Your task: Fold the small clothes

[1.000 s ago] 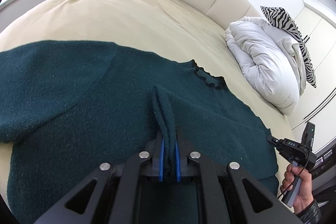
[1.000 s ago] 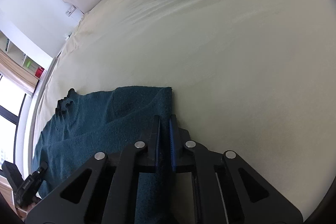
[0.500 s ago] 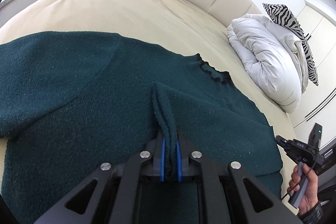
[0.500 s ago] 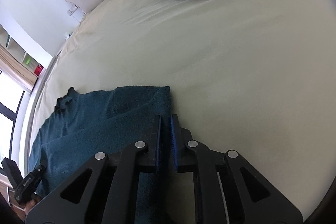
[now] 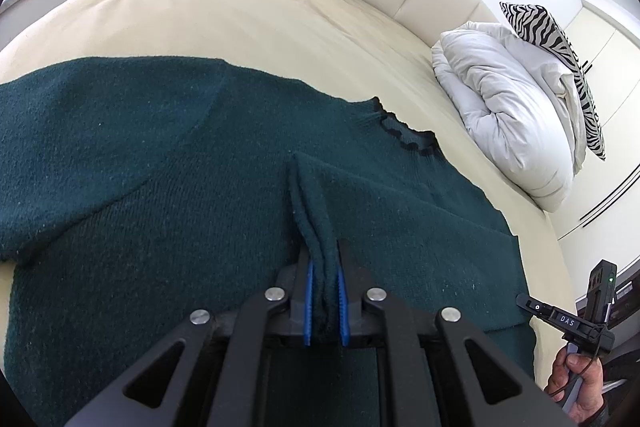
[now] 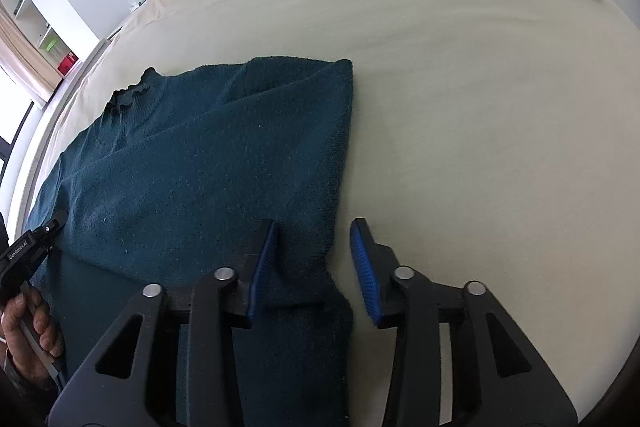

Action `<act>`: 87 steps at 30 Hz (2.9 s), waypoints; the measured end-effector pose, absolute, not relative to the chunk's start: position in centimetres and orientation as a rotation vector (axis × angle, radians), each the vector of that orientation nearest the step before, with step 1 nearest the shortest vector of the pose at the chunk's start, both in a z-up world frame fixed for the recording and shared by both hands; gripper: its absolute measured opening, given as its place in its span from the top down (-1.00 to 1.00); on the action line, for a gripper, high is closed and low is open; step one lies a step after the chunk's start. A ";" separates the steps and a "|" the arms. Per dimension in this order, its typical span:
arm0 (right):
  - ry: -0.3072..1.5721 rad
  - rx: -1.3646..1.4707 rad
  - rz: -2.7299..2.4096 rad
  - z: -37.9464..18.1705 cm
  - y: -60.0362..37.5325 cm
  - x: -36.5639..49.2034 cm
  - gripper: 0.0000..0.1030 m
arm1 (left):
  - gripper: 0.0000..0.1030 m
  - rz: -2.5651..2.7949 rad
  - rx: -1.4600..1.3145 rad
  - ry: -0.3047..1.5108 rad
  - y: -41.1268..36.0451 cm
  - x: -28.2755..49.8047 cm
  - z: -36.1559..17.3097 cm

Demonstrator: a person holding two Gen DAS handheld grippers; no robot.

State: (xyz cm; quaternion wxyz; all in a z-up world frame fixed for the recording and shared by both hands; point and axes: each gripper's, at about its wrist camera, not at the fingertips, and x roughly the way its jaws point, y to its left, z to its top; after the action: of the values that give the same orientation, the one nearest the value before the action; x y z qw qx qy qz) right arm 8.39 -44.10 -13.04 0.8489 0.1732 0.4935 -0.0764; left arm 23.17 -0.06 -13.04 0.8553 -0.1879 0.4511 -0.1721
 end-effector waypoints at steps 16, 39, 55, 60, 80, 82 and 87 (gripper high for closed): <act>0.990 0.442 -0.139 -13.4 -46.1 7.4 0.92 | 0.73 -0.384 -0.397 0.971 -0.1 22.8 -13.0; 0.987 0.313 -0.156 -12.1 -41.5 8.5 0.54 | -0.23 -0.308 -0.337 0.937 1.0 20.8 -10.5; 0.483 0.273 -0.107 1.6 -33.1 -0.7 -0.91 | -0.34 -0.013 -0.949 0.774 31.1 9.6 -10.1; 0.516 0.362 -0.002 2.8 -29.5 -0.8 -0.91 | -0.33 0.075 -1.278 0.689 37.1 6.9 -14.2; 0.539 0.435 0.057 3.6 -25.6 -1.8 -0.89 | 0.75 0.183 -1.687 0.516 43.4 10.0 -20.8; 0.544 0.445 0.056 3.2 -25.9 -1.9 -0.89 | 0.86 0.205 -1.602 0.542 42.9 10.3 -19.3; 0.533 0.461 0.040 2.5 -27.2 -2.9 -0.89 | 0.85 0.144 -1.328 0.591 39.2 13.2 -13.1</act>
State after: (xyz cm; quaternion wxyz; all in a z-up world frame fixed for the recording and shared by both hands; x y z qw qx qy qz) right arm -2.87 -27.24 2.51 0.9384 0.2256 0.2610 0.0195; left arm 13.16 39.18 -13.09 0.7450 -0.6065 0.2699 0.0657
